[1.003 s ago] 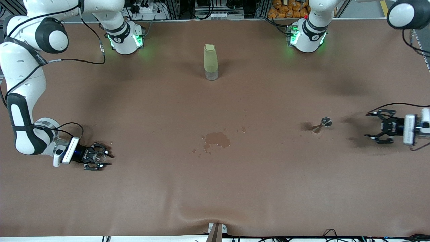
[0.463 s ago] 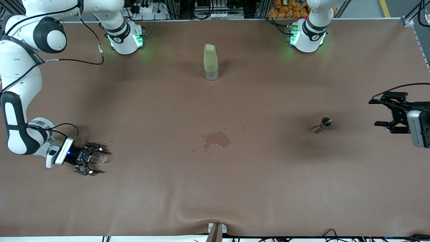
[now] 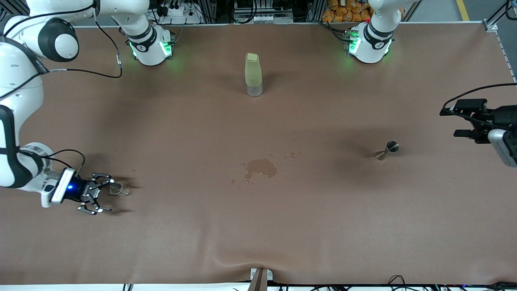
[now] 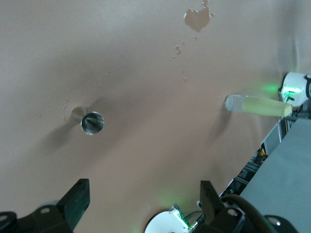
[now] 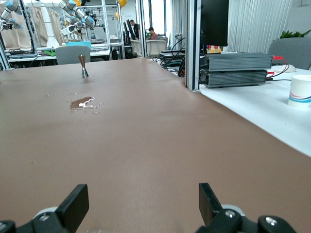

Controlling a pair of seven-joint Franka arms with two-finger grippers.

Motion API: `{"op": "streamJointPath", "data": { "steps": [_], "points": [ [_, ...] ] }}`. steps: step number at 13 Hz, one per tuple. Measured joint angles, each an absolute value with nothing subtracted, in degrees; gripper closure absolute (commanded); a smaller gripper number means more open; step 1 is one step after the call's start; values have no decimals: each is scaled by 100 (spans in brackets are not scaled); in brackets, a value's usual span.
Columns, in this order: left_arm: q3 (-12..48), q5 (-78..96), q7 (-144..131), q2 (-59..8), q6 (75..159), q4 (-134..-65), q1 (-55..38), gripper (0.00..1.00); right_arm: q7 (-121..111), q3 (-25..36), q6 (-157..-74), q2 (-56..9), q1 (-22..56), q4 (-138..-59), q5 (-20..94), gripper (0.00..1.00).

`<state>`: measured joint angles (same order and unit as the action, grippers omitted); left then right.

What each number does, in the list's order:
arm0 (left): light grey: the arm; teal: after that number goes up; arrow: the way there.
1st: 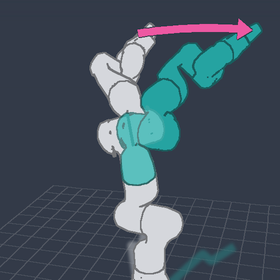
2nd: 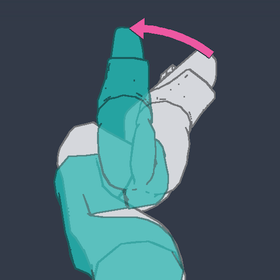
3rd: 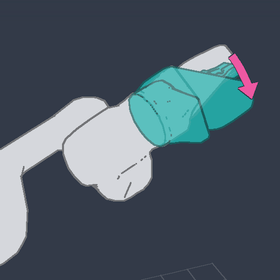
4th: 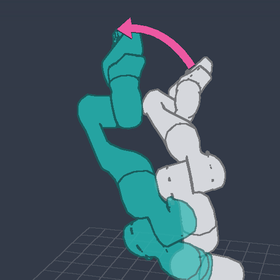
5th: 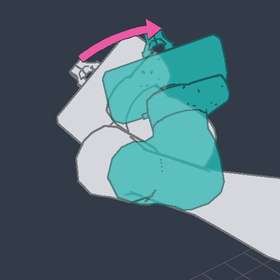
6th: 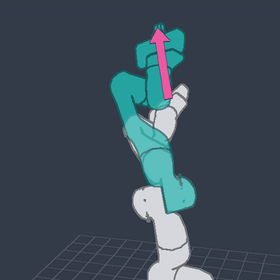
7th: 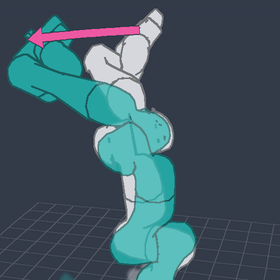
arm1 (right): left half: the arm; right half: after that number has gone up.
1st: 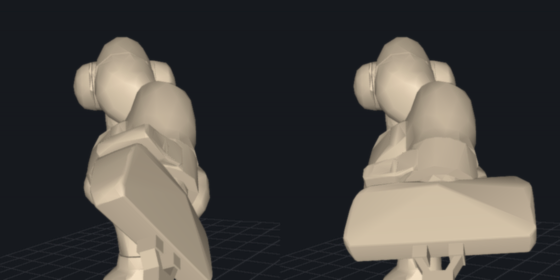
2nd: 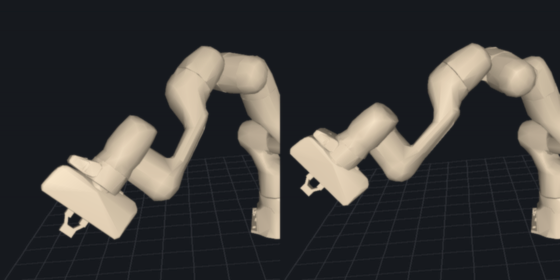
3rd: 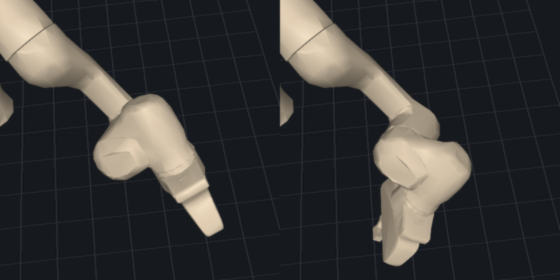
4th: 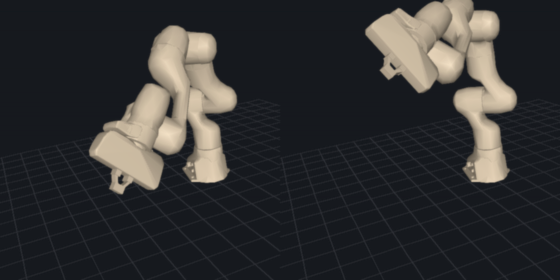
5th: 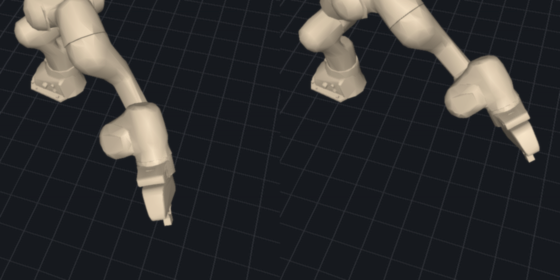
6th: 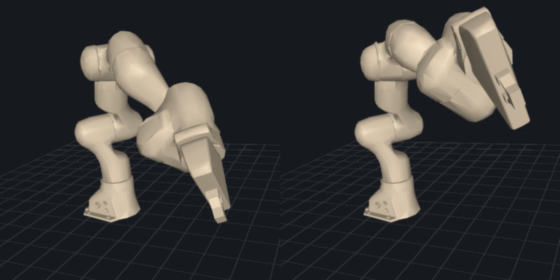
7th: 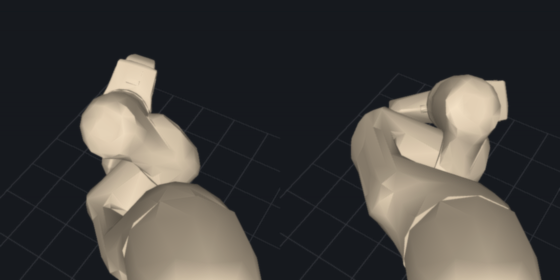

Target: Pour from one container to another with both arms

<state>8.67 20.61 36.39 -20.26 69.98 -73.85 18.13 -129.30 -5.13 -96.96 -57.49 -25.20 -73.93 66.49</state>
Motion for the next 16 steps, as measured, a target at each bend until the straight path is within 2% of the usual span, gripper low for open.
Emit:
{"op": "streamJointPath", "data": {
  "steps": [4,7,13,16],
  "points": [
    [868,1947,3078,-1549,6737,-7398,1798,0,-11656,-540,-9657,-4967,-2521,-7339,5960,0],
    [932,1602,2690,-1273,6671,-7425,1775,0,-10106,-594,-9620,-4082,-2353,-7298,5066,0],
    [1212,949,1980,-873,6666,-7513,1728,0,-6378,-417,-9637,-2492,-1328,-7323,2328,0],
    [1239,940,1674,-800,6666,-7532,1727,0,-4225,-411,-9258,-1577,-768,-7452,1067,0]
  ]
}}
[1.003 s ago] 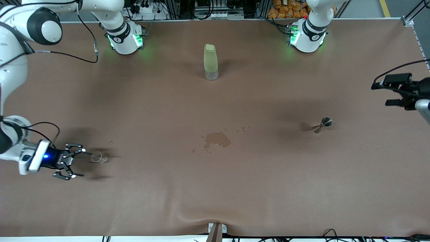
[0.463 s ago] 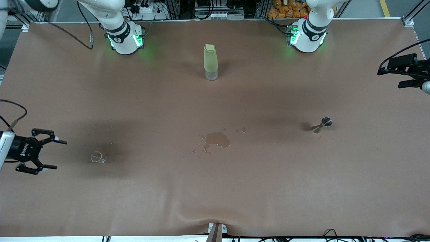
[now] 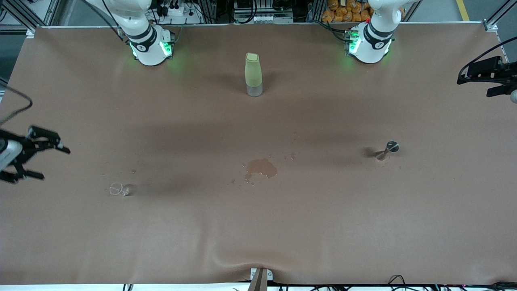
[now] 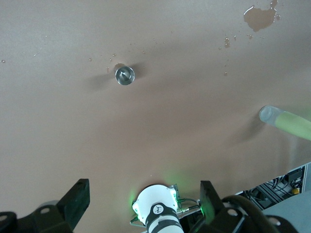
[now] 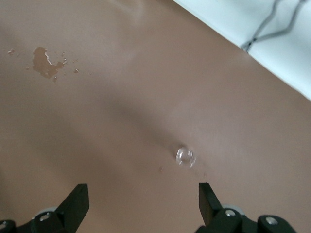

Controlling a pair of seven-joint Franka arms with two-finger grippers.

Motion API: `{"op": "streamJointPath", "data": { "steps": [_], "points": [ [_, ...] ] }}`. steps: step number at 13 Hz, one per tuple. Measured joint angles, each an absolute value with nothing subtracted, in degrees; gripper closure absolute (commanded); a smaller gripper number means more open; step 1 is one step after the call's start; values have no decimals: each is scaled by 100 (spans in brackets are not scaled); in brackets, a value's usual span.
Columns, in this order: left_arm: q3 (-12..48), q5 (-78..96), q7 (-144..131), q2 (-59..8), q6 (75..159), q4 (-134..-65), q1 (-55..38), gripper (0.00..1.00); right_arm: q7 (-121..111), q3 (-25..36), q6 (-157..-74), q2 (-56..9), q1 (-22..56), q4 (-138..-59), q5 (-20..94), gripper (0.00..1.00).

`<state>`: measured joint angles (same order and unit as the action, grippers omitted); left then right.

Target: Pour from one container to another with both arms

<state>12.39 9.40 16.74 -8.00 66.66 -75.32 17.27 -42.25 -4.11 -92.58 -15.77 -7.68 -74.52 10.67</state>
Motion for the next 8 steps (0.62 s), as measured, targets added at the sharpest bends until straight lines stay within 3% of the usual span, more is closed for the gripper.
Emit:
{"op": "streamJointPath", "data": {
  "steps": [4,8],
  "points": [
    [1505,733,1054,-740,6909,-7574,1619,0,-1772,-366,-8280,-702,-328,-7601,371,0],
    [1128,19,957,-702,7526,-7709,682,0,-138,-84,-7507,-281,-29,-7649,246,0]
  ]
}}
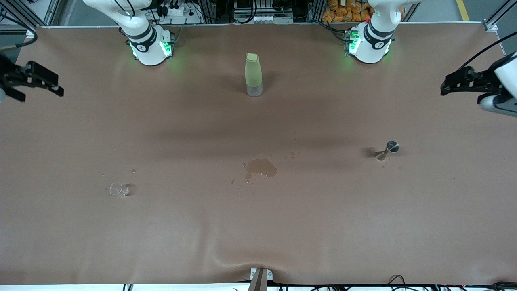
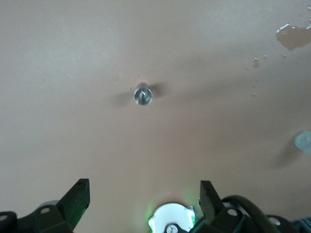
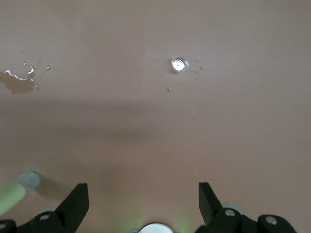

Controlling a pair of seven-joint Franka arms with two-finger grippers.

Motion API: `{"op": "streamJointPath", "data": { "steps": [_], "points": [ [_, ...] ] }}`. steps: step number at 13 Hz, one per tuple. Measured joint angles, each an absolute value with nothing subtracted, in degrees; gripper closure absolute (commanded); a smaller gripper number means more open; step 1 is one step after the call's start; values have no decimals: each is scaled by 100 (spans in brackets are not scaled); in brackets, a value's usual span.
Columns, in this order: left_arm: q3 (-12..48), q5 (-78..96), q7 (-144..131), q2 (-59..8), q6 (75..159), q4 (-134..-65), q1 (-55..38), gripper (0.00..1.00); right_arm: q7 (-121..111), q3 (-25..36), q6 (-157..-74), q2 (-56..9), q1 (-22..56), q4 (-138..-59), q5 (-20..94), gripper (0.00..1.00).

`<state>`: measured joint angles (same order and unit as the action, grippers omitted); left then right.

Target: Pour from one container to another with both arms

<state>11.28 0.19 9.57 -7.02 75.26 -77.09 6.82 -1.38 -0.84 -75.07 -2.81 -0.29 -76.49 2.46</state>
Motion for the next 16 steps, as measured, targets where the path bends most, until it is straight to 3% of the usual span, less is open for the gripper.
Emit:
{"op": "streamJointPath", "data": {
  "steps": [5,8,11,16],
  "points": [
    [299,1,959,-694,8120,-7865,186,0,37,340,-7543,-243,11,-7720,222,0],
    [279,1,852,-520,8533,-8220,34,0,-75,358,-7673,-243,15,-7762,174,0],
    [300,1,181,52,9175,-9170,-71,0,-95,357,-7702,-243,37,-7766,151,0],
    [575,1,-901,623,9314,-9779,-214,0,-97,358,-7704,-243,47,-7770,137,0]
  ]
}}
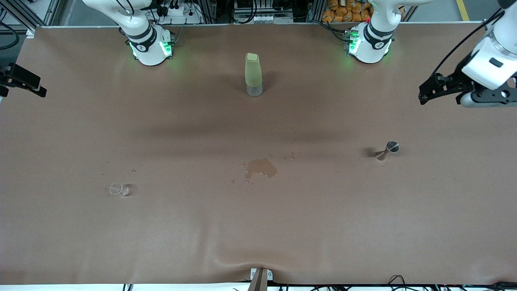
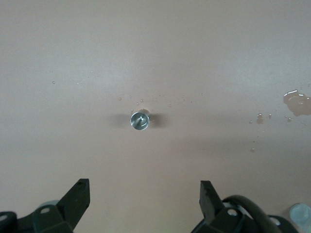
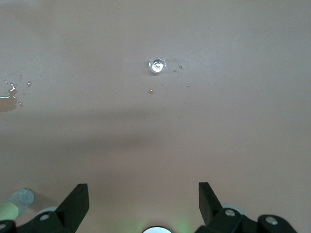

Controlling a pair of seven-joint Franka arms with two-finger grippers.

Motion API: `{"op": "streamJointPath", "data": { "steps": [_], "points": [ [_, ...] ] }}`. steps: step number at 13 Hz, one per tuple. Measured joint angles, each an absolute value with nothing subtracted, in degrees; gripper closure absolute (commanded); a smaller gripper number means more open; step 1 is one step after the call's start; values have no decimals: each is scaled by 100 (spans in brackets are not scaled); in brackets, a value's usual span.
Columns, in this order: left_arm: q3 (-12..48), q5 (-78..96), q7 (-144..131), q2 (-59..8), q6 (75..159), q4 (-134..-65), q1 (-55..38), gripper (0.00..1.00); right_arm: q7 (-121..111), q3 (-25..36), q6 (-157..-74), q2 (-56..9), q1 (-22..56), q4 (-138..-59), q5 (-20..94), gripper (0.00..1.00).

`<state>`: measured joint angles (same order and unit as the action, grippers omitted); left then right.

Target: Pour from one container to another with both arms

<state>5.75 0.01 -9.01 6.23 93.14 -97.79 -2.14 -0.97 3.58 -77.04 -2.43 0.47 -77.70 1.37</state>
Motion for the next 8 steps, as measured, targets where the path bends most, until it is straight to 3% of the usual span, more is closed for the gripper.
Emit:
{"op": "streamJointPath", "data": {
  "steps": [8],
  "points": [
    [392,1,-900,885,9307,-9832,-190,0,-99,361,-7724,-243,48,-7783,130,0]
  ]
}}
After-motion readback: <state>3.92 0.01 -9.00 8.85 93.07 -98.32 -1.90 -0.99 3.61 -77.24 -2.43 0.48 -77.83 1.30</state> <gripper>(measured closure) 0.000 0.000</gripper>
